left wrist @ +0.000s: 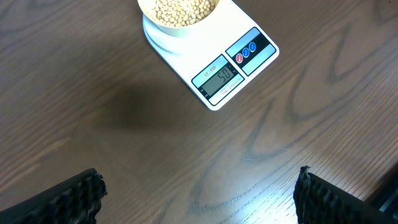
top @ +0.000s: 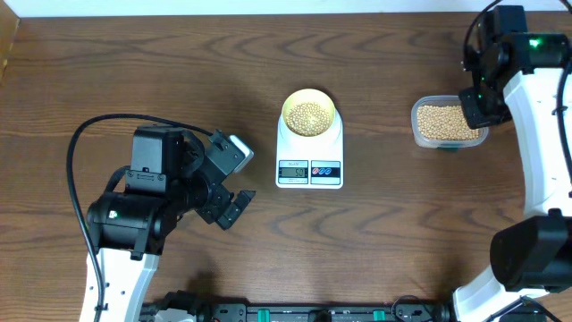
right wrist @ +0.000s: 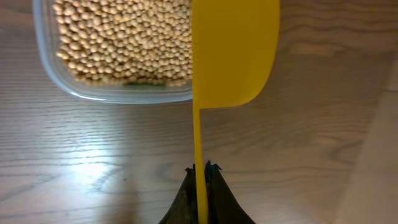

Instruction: Scoop item into bowl and weigh 50g on scale

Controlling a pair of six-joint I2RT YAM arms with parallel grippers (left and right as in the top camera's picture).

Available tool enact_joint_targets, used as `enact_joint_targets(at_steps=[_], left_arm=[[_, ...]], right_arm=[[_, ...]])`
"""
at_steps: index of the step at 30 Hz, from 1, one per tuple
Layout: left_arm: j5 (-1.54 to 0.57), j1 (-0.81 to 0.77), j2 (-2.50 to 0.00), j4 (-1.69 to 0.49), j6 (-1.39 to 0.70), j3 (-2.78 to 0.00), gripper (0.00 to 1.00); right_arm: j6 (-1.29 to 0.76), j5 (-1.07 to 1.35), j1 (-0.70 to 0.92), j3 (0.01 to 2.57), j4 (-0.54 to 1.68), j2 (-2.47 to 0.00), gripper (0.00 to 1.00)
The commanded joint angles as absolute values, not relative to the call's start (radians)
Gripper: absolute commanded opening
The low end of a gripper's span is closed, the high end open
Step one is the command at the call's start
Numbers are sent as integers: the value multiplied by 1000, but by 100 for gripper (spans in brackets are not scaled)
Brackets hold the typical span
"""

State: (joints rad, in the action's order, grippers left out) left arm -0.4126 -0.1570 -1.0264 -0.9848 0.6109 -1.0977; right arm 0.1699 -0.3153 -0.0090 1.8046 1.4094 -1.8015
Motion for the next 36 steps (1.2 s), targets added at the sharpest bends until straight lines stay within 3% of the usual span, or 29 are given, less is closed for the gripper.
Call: enact_joint_targets(at_steps=[1,12,29,32,36], left_arm=[[-410,-152,-1027,-986,628,-1117,99],[-410,-152,-1027,-986,628,-1117,99],[-410,-152,-1027,-986,628,-1117,99],[-410,-152,-1027,-986,628,-1117,99],[-410,-152,-1027,-986,628,-1117,99]], right_arm=[[179,-408,13,1816,1407,-1781,3],[422,453,-31,1787,1532,-1781,1],[499,736,-167,1221,1599,-1780,2],[498,754,-171,1171,1589,-1780,16],[463,753,-170,1149,1595,-1780,13]])
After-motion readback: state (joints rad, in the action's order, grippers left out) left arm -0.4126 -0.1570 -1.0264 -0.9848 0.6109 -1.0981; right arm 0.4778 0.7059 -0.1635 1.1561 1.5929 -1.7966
